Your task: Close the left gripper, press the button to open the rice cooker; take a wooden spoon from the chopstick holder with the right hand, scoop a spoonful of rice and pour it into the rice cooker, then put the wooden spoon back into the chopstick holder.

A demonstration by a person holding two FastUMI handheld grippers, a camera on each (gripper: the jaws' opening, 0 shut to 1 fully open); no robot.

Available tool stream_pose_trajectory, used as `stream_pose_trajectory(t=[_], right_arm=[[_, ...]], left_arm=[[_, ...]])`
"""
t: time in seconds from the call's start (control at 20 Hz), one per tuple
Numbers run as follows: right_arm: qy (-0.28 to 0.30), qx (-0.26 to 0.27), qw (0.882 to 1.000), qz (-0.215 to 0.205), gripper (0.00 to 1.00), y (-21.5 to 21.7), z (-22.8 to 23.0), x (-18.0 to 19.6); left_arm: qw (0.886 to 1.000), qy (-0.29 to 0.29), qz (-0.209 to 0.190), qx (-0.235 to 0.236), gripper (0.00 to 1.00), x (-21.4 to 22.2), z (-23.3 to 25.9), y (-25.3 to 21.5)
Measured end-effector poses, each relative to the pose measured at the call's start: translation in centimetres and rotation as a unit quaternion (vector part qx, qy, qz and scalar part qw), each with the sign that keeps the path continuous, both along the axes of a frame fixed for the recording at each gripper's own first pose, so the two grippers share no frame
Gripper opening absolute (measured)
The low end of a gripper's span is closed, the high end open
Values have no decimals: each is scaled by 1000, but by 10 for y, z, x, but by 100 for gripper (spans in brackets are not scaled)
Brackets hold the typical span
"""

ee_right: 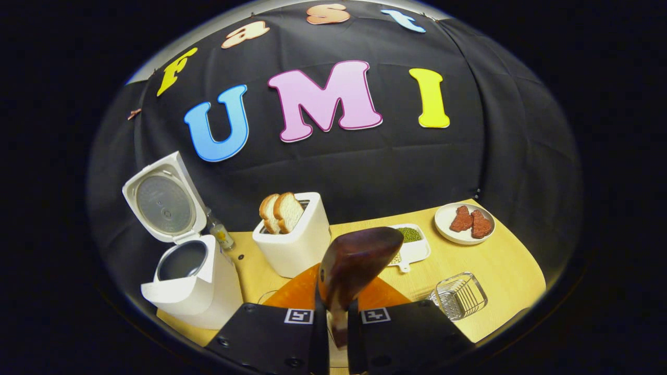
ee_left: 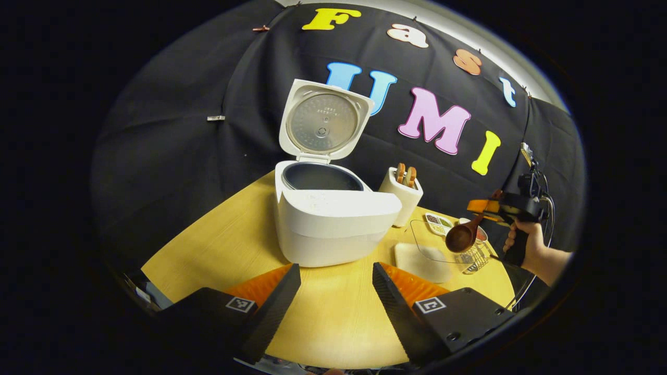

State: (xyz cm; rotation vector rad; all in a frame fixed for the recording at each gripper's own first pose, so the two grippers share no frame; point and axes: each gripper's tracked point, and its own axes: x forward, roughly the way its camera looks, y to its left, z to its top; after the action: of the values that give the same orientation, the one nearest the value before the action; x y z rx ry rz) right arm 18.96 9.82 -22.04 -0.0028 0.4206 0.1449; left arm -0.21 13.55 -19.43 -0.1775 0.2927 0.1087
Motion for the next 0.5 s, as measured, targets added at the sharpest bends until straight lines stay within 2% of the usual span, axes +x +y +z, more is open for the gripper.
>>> stream_pose_trajectory(t=[0.15,0.25,0.4,0.45,0.5], right_arm=[[-14,-58,998,6,18,3,-23,5],[-17,-96,995,19,18,4,-38,4],[-6,-113,993,24,18,8,-63,0],[-9,-110,994,20,23,9,-64,0],[-12,-107,994,15,18,10,-63,-1]], left_arm=[[1000,14,1,-5,96,0,-18,10],[999,29,0,12,96,-2,-32,16],[999,39,-4,28,96,-4,-38,21],[999,40,-4,26,97,-4,-40,20],[999,42,-2,22,96,-3,-40,20]])
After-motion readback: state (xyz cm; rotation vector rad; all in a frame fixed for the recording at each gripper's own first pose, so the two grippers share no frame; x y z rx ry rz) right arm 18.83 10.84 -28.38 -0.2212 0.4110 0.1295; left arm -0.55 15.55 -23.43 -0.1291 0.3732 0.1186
